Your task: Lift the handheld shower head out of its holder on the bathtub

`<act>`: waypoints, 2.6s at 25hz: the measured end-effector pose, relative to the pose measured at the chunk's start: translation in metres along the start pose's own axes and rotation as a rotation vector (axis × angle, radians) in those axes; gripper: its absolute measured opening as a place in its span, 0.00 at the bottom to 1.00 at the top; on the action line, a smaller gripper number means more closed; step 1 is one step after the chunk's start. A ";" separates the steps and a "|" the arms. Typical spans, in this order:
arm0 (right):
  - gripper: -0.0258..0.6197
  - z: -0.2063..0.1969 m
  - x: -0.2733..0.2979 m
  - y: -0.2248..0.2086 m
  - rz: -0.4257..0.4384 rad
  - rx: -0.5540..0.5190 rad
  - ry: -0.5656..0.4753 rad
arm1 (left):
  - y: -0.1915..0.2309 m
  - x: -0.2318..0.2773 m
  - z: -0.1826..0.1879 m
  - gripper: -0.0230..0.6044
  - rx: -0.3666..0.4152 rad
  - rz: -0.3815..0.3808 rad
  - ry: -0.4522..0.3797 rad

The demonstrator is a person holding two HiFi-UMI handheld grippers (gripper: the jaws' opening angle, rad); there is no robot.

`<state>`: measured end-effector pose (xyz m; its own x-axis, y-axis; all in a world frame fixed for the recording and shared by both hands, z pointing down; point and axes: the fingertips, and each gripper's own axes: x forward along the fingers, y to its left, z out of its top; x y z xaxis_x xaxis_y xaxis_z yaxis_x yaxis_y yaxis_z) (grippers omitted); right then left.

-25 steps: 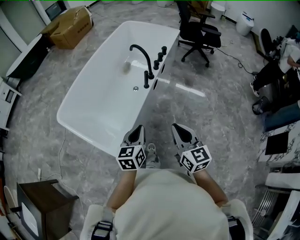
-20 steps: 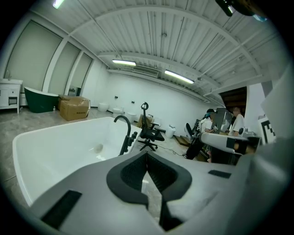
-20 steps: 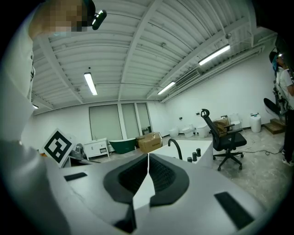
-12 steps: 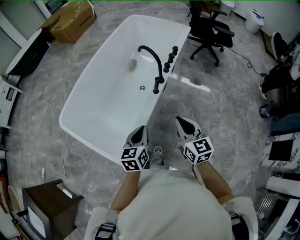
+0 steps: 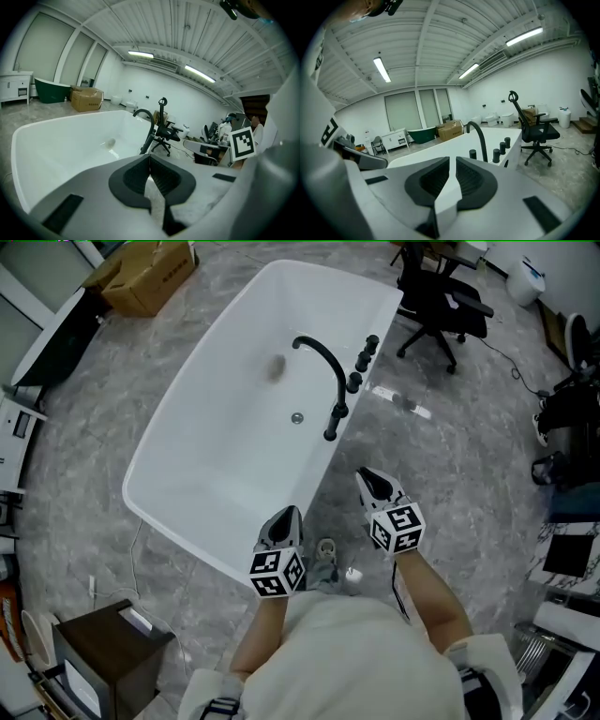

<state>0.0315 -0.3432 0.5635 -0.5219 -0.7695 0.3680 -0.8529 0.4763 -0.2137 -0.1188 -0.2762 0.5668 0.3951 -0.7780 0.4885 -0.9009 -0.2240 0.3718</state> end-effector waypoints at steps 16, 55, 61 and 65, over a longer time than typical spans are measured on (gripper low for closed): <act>0.37 -0.058 0.153 -0.066 -0.046 -0.035 0.169 | 0.044 0.042 0.001 0.07 -0.066 0.026 0.023; 0.26 -0.082 0.201 -0.076 -0.116 -0.173 0.243 | 0.061 0.027 -0.025 0.07 -0.098 0.078 0.027; 0.26 -0.059 0.173 -0.064 -0.122 -0.196 0.188 | 0.047 0.006 -0.029 0.07 -0.090 0.079 0.006; 0.26 -0.041 0.151 -0.055 -0.120 -0.201 0.147 | 0.035 -0.006 -0.031 0.07 -0.073 0.066 -0.008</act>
<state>0.0006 -0.4681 0.6678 -0.3972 -0.7627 0.5104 -0.8817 0.4714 0.0181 -0.1473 -0.2608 0.6017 0.3331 -0.7947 0.5075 -0.9093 -0.1284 0.3958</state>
